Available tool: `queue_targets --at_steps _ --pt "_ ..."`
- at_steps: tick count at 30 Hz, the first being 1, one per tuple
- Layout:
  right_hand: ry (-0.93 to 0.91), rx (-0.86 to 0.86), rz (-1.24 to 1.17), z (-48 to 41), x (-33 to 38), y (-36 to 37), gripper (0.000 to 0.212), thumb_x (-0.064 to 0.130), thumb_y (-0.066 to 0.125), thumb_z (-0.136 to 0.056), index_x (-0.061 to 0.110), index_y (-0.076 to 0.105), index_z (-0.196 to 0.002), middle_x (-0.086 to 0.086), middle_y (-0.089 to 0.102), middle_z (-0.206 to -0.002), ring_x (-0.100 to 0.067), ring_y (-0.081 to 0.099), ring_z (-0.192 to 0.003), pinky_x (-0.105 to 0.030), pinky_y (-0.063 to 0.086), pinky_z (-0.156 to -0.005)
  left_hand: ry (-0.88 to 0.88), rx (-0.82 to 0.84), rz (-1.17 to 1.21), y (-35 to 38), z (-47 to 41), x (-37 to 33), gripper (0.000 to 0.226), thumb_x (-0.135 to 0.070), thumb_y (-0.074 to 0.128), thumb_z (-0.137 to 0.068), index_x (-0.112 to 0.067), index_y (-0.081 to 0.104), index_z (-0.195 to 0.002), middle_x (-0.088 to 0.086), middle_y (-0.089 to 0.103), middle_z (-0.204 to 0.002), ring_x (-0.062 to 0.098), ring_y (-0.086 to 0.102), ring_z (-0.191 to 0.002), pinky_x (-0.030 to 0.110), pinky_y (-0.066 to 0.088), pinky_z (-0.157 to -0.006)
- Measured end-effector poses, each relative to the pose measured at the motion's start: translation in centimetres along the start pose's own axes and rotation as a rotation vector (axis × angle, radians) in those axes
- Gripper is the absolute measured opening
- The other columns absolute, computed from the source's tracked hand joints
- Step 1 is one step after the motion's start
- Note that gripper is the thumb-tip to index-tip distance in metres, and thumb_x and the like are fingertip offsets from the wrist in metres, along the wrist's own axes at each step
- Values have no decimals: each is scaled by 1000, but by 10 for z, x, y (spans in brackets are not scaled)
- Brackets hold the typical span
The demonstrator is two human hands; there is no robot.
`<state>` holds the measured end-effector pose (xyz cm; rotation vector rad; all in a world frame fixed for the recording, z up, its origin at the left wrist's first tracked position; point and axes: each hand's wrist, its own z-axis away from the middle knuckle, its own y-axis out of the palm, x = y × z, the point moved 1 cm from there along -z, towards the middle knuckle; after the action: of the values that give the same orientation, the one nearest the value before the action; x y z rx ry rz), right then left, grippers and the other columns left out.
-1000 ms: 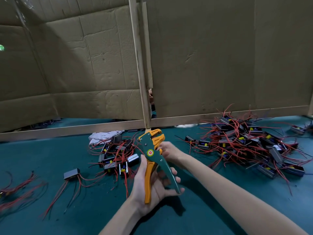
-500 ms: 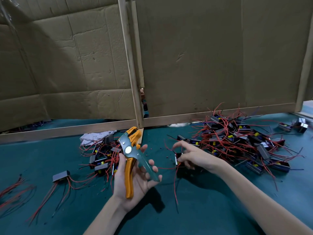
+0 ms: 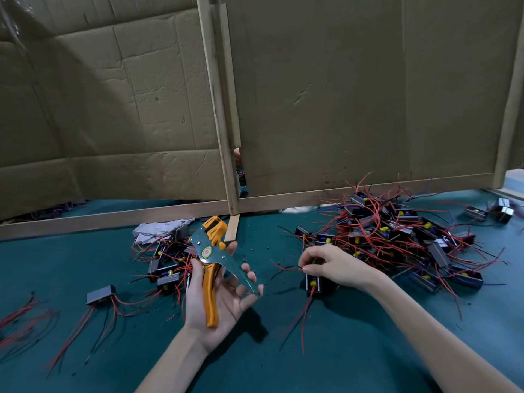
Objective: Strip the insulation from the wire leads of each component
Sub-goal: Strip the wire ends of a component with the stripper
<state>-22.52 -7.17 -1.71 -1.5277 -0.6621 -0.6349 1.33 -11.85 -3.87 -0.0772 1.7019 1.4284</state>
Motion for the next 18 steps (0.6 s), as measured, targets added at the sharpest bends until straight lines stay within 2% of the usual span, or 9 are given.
queue_targets --at_steps 2,5,8,11,14,18 --pt "-12 3 21 1 2 -1 17 3 58 -92 18 65 -91 8 65 -88 -3 60 -82 -10 44 -75 2 41 12 -6 -1 -1 70 -73 34 -84 -23 64 -122 10 61 -86 22 64 -75 42 58 -66" --pt "-10 -21 -45 1 3 4 23 -6 55 -89 14 66 -92 6 66 -85 -1 59 -78 -9 43 -73 -13 89 -9 -10 -5 0 73 -76 35 -81 -25 61 -126 10 62 -87 23 65 -78 42 57 -70" --pt "25 -23 -166 -1 4 9 24 -7 53 -89 15 63 -90 3 66 -85 -5 59 -79 -12 44 -74 -27 106 -42 -10 -6 1 75 -77 37 -79 -26 59 -128 10 63 -87 23 65 -78 43 56 -72" --pt "43 -36 -270 -1 4 12 17 2 55 -92 16 61 -88 3 61 -82 -11 56 -80 -23 43 -79 -36 121 -59 -12 -8 2 75 -77 34 -80 -25 60 -128 12 64 -86 25 66 -78 45 55 -72" --pt "8 -79 -281 1 4 13 12 20 59 -95 18 59 -83 5 58 -72 -9 51 -69 -26 39 -72 -48 134 -58 -15 -9 3 75 -77 32 -82 -25 59 -128 13 63 -87 25 66 -78 46 55 -73" --pt "-21 -80 -330 2 3 13 8 19 59 -95 16 64 -89 0 62 -69 -15 53 -72 -30 40 -74 -62 151 -73 -16 -11 5 75 -77 32 -82 -25 60 -127 13 63 -87 26 65 -77 47 53 -75"
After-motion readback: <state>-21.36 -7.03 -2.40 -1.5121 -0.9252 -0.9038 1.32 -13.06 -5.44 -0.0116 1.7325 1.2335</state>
